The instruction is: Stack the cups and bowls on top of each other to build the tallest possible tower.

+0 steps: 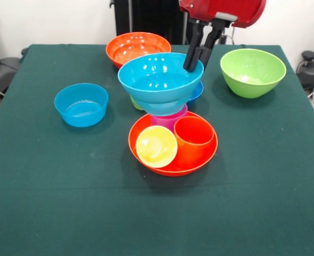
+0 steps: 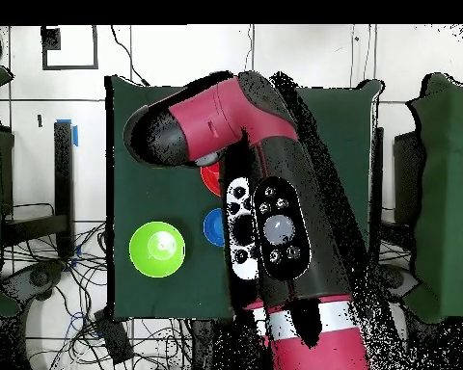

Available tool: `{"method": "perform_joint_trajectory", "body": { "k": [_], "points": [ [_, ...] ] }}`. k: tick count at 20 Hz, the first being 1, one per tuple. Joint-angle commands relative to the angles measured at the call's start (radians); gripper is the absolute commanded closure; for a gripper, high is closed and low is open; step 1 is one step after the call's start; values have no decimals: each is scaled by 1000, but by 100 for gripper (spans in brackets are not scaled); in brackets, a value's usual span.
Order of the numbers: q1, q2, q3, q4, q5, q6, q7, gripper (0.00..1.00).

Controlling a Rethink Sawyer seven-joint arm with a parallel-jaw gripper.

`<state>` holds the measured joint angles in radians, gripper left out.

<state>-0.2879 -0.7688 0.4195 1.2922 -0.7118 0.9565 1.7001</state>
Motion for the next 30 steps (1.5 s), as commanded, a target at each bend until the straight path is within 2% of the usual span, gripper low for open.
{"method": "perform_joint_trajectory", "body": {
  "k": [1, 12, 30],
  "points": [
    [13, 90, 20, -11, 7, 30, -74, 100],
    [11, 94, 25, -7, -4, -19, -83, 100],
    [22, 92, 15, -2, -23, -44, -66, 100]
  ]
}}
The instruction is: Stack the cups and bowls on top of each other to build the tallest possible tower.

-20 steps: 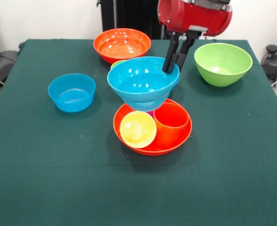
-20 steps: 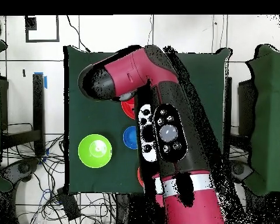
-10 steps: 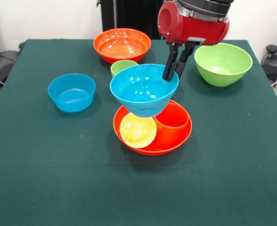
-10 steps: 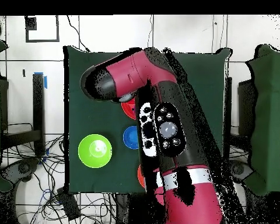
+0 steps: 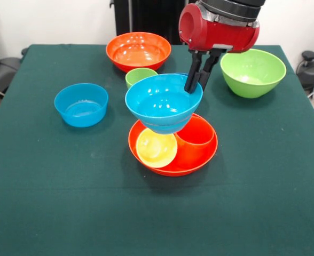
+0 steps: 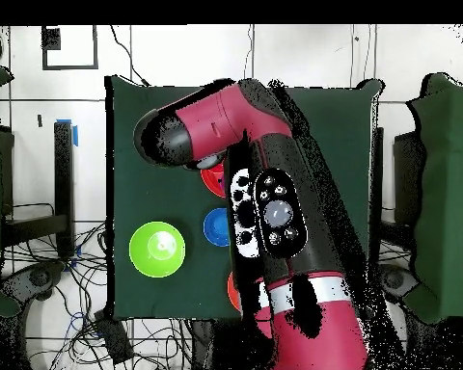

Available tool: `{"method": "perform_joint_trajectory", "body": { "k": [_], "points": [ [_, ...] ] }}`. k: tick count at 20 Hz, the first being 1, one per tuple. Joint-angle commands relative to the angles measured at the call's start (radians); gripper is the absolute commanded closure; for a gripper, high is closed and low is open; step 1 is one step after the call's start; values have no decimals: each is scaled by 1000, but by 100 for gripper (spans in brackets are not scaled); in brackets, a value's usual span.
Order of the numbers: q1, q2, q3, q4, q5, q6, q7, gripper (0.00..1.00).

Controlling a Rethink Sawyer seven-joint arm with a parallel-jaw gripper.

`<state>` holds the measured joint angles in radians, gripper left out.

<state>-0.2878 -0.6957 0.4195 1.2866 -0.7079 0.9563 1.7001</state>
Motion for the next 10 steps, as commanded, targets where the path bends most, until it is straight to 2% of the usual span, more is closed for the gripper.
{"method": "perform_joint_trajectory", "body": {
  "k": [1, 10],
  "points": [
    [22, 19, 15, 3, -27, -43, -67, 100],
    [25, 18, 10, 12, -33, -57, -55, 100]
  ]
}}
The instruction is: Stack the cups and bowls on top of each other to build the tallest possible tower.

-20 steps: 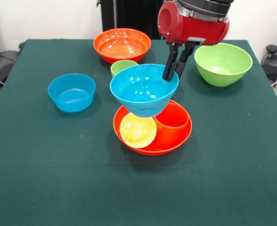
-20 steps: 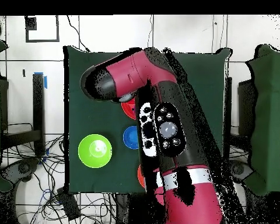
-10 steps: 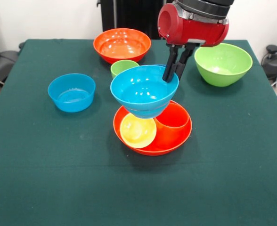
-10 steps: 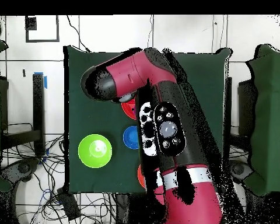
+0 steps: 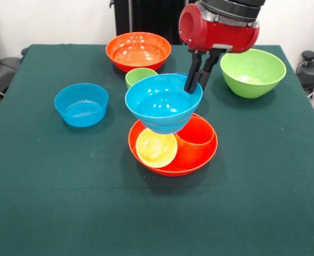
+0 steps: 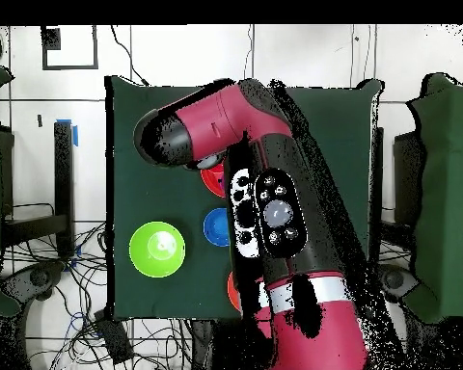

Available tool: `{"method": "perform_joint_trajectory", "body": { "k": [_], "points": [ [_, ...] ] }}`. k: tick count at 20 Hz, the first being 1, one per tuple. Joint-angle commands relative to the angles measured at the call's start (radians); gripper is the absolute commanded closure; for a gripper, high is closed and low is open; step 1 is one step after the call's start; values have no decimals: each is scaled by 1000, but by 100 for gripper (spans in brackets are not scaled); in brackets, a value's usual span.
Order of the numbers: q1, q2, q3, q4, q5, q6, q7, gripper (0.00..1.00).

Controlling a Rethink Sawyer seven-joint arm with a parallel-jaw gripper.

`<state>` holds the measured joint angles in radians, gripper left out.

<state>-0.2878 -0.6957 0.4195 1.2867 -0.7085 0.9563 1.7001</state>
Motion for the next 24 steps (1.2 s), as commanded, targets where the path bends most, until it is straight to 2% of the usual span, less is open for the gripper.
{"method": "perform_joint_trajectory", "body": {
  "k": [1, 24],
  "points": [
    [25, 19, 10, 11, -32, -55, -54, 100],
    [25, 26, 7, 19, -26, -105, -39, 100]
  ]
}}
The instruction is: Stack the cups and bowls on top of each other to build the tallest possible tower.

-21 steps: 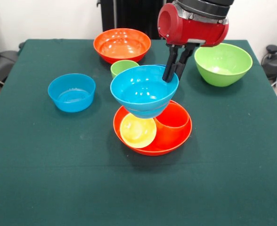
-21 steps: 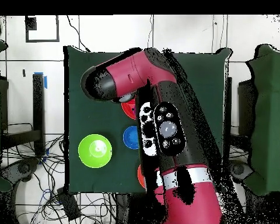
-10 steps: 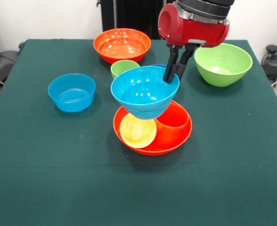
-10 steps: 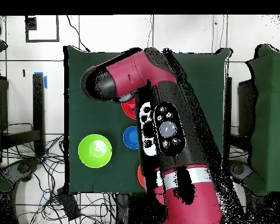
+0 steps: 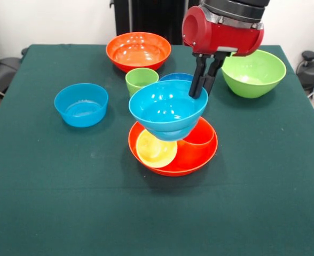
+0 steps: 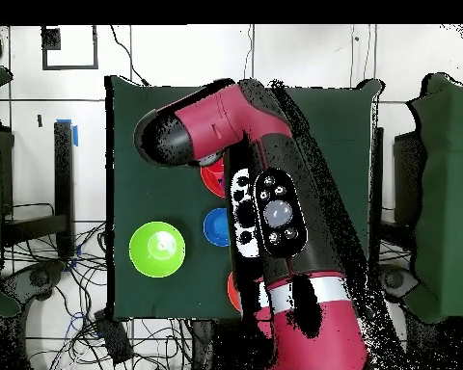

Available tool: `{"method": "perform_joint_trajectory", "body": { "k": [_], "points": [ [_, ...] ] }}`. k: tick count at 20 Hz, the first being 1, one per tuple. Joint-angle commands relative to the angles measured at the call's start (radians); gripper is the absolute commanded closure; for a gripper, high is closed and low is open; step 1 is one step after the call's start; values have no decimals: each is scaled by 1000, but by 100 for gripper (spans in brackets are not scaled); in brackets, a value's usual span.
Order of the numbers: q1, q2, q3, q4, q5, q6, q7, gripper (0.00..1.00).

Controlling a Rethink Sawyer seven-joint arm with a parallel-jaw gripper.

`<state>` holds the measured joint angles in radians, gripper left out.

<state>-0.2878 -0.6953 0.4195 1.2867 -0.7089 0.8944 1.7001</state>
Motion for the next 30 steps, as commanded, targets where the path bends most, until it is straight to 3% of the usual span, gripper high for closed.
{"method": "perform_joint_trajectory", "body": {
  "k": [1, 30],
  "points": [
    [26, 26, 6, 18, -27, -41, -40, 100],
    [27, 36, 1, 20, -27, -16, -56, 100]
  ]
}}
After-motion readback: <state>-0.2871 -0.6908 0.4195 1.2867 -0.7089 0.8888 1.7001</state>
